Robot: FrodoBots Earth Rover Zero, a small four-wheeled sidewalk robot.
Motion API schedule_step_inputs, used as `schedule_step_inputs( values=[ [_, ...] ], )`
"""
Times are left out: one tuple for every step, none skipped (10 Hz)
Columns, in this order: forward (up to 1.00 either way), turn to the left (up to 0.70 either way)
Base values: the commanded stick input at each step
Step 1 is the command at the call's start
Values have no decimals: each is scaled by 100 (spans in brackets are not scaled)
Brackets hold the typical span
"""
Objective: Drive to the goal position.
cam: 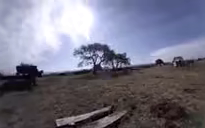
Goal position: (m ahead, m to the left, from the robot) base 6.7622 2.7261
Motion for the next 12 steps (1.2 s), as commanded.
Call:
schedule_step_inputs(
  values=[
    [70, 0],
    [70, 0],
    [70, 0],
    [70, 0],
    [70, 0],
    [70, 0],
    [70, 0],
    [70, 0],
    [70, 0],
    [70, 0],
    [70, 0],
    [70, 0]
  ],
)
